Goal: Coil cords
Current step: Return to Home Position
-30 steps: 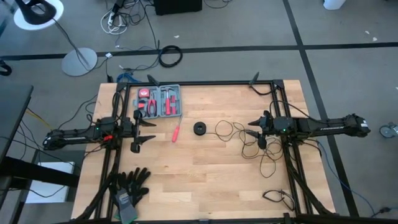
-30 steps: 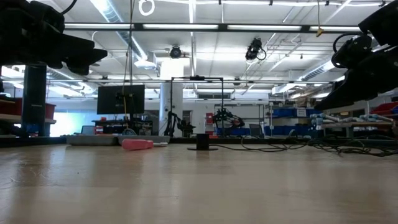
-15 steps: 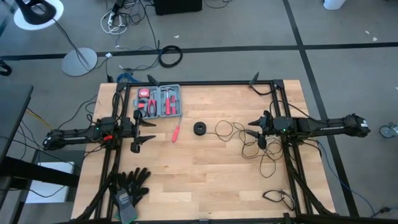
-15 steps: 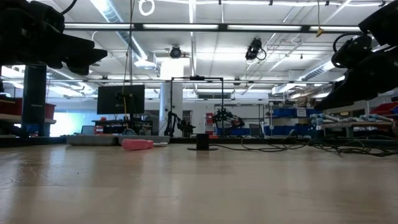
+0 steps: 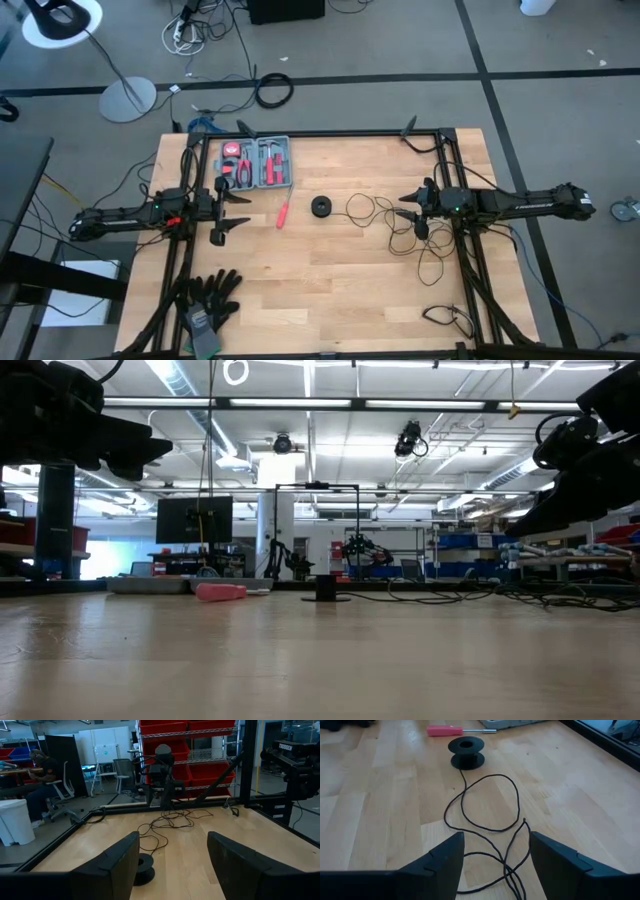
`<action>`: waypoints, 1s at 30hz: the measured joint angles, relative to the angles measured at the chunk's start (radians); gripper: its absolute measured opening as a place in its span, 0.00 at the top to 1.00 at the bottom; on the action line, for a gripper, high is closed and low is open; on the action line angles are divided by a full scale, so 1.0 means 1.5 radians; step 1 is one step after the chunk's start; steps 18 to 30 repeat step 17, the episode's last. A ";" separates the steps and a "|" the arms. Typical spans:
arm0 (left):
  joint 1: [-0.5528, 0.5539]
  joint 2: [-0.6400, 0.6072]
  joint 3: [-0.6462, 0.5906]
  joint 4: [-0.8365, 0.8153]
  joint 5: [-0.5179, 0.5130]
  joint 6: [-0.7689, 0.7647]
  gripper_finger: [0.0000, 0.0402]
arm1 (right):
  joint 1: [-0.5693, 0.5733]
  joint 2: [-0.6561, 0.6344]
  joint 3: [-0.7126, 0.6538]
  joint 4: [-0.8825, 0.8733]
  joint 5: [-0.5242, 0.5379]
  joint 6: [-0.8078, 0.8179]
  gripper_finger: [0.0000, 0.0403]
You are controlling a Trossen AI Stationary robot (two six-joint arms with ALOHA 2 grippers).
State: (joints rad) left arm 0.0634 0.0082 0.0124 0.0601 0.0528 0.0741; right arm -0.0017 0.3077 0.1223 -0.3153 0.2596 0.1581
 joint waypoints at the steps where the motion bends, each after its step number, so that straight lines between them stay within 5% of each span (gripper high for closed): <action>1: 0.000 0.000 0.000 0.000 0.000 0.000 0.41 | 0.000 0.000 0.000 0.000 0.000 0.000 0.44; 30: 0.000 0.000 0.000 0.000 0.000 0.000 0.41 | 0.000 0.000 0.000 0.000 0.000 0.000 0.44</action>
